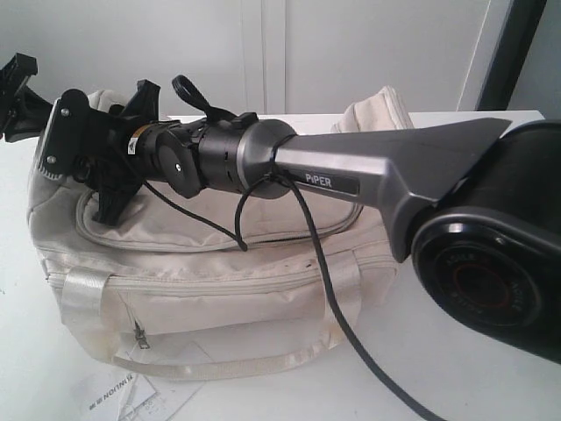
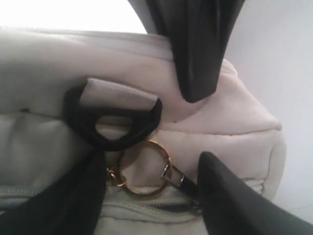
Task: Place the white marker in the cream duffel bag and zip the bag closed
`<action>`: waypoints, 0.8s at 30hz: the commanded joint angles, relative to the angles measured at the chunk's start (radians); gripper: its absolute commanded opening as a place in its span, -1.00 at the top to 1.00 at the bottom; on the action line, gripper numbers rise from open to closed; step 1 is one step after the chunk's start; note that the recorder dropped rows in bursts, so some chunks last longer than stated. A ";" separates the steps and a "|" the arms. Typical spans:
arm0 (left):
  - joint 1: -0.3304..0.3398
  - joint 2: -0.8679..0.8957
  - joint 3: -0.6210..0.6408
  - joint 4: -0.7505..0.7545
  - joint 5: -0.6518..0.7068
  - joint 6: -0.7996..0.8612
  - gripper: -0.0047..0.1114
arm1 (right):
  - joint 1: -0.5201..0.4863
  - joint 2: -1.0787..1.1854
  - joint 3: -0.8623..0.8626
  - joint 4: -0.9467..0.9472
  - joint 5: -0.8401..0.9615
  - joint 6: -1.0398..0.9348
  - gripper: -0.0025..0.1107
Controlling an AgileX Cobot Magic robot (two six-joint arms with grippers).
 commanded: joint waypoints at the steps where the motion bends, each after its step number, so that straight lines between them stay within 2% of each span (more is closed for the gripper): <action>1: -0.006 -0.004 -0.005 -0.028 0.049 -0.008 0.91 | -0.010 0.009 -0.006 -0.005 -0.014 -0.009 0.22; 4: -0.006 -0.004 -0.005 -0.028 0.051 -0.008 0.91 | -0.010 0.020 -0.006 -0.005 -0.010 -0.009 0.51; 7: -0.006 -0.004 -0.005 -0.028 0.051 -0.003 0.91 | -0.010 0.021 -0.006 -0.005 0.007 -0.009 0.95; 16: -0.006 -0.004 -0.005 -0.028 0.054 -0.001 0.91 | -0.010 -0.027 -0.006 0.001 0.093 -0.005 0.96; 24: -0.006 -0.004 -0.005 -0.025 0.054 0.001 0.91 | -0.010 -0.079 -0.006 0.012 0.200 0.081 0.96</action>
